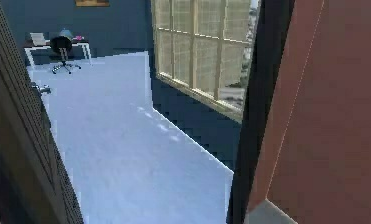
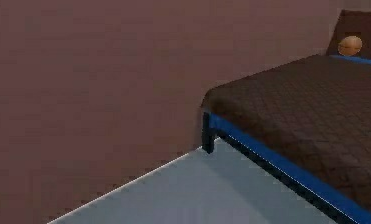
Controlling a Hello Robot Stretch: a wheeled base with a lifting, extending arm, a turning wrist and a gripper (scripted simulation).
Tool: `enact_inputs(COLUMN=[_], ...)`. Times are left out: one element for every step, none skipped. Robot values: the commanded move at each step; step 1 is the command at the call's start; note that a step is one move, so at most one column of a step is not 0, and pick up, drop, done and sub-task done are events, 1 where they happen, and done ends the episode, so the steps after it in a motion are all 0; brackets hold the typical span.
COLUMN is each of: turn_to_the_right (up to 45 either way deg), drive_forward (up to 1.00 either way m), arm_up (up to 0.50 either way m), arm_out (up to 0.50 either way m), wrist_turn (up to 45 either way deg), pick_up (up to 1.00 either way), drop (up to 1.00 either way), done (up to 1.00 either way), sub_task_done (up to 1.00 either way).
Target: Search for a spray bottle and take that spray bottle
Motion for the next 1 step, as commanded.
enact_inputs(turn_to_the_right=[0.0], drive_forward=[0.45], arm_up=[0.0], arm_out=[0.0], wrist_turn=[0.0], pick_up=[0.0], drop=[0.0], done=[0.0], sub_task_done=[0.0])
